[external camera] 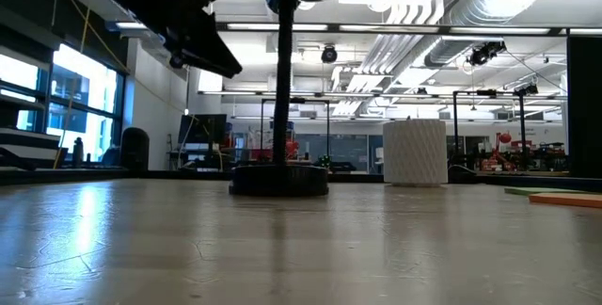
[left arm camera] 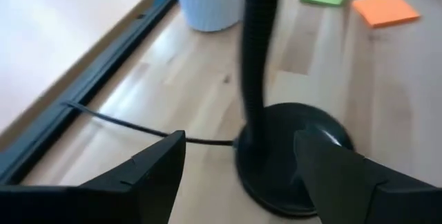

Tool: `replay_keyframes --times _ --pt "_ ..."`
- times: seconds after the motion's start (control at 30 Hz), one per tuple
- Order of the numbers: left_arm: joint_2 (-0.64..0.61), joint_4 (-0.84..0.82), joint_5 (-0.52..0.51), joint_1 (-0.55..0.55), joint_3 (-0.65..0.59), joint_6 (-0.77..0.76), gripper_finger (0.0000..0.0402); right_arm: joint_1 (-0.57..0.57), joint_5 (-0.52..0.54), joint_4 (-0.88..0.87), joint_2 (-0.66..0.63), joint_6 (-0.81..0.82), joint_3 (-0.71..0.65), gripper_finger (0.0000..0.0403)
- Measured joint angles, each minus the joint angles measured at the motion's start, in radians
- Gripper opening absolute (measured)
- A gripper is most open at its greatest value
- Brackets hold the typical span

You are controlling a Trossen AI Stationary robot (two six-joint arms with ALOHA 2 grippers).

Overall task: Screw lightbulb
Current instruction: Insert the lightbulb into the desk lamp

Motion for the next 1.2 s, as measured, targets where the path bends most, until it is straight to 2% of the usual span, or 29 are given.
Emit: replay_keyframes --times 0.1,0.2,0.43,0.53,0.63,0.73,0.8,0.97,1.07,1.2 --pt "-0.028 0.024 0.043 0.055 -0.022 0.044 0.0266 -0.005 -0.002 0.000 0.000 0.000 0.000 0.0281" --pt "-0.033 0.125 0.141 0.137 -0.054 0.109 0.0266 -0.007 -0.002 0.000 0.000 -0.029 0.000 0.0281" --pt "0.017 0.439 0.547 0.365 -0.086 0.218 0.0266 -0.017 0.001 0.007 0.000 -0.059 0.000 0.0281" --pt "0.047 0.623 0.727 0.437 -0.086 0.250 0.0266 -0.030 0.003 0.009 0.000 -0.045 -0.001 0.0281" --pt "0.080 0.830 0.930 0.517 -0.086 0.192 0.0266 -0.044 0.003 0.017 0.000 0.017 -0.001 0.0281" --pt "0.125 1.022 1.070 0.587 -0.086 0.054 0.0266 -0.050 0.003 0.016 0.000 0.052 -0.001 0.0281" --pt "0.157 1.112 1.117 0.614 -0.085 -0.021 0.0266 -0.056 0.003 0.018 0.000 0.060 -0.001 0.0281" --pt "0.239 1.196 1.132 0.633 -0.084 -0.116 0.0266 -0.070 0.003 0.022 0.000 0.065 -0.001 0.0281" --pt "0.298 1.261 1.143 0.613 -0.055 -0.190 0.0266 -0.080 -0.002 0.023 0.008 0.074 -0.001 0.0281" --pt "0.348 1.333 1.219 0.569 -0.004 -0.224 0.0266 -0.092 0.009 0.022 0.020 0.056 -0.002 0.0281"
